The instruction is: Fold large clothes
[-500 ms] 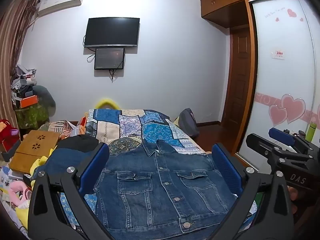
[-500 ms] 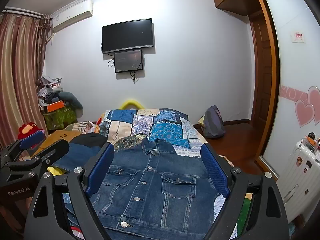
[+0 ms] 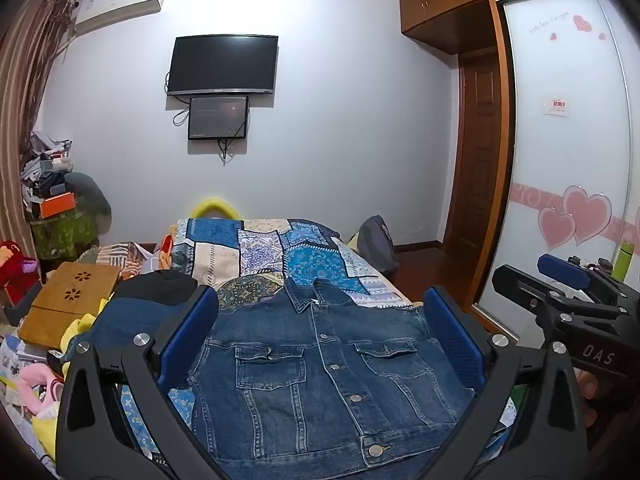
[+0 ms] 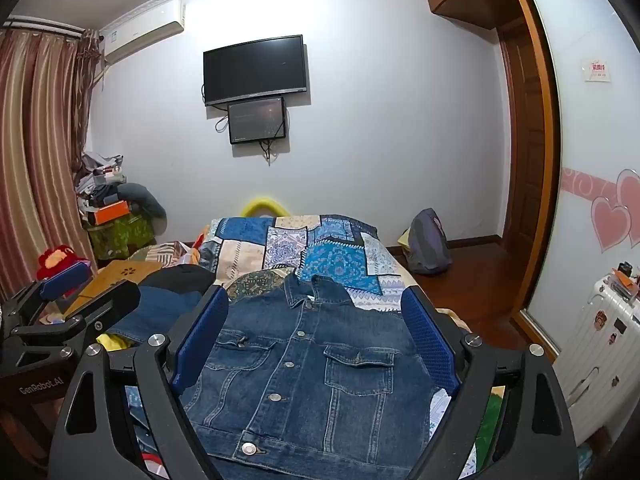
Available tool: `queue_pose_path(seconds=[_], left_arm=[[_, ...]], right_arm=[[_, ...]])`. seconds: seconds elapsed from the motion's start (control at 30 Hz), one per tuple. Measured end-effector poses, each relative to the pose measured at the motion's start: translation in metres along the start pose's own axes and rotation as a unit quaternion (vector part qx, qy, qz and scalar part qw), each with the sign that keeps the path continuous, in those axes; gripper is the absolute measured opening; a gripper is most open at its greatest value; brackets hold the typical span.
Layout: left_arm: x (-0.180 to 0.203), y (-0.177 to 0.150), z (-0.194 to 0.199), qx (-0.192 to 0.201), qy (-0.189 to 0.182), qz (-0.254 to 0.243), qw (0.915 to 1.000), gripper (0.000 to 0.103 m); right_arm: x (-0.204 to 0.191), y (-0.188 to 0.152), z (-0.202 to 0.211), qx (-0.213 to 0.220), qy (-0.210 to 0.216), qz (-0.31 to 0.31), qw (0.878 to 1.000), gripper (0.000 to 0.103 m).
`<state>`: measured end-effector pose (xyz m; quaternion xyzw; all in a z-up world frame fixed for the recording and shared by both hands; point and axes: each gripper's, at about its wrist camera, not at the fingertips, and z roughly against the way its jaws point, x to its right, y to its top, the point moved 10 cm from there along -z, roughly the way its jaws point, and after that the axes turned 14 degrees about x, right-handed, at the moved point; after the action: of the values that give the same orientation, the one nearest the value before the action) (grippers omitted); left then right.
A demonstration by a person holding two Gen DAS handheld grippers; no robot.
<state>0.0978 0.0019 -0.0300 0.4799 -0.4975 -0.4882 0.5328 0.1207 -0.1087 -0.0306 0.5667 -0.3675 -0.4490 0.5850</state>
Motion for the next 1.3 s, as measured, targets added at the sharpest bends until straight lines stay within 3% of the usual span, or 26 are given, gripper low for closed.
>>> queue_pose_path(seconds=[1.3], left_arm=[[0.0009, -0.0006, -0.0021, -0.002, -0.002, 0.0, 1.0, 0.103]], right_arm=[[0.0005, -0.0017, -0.0003, -0.004, -0.001, -0.001, 1.0, 0.086]])
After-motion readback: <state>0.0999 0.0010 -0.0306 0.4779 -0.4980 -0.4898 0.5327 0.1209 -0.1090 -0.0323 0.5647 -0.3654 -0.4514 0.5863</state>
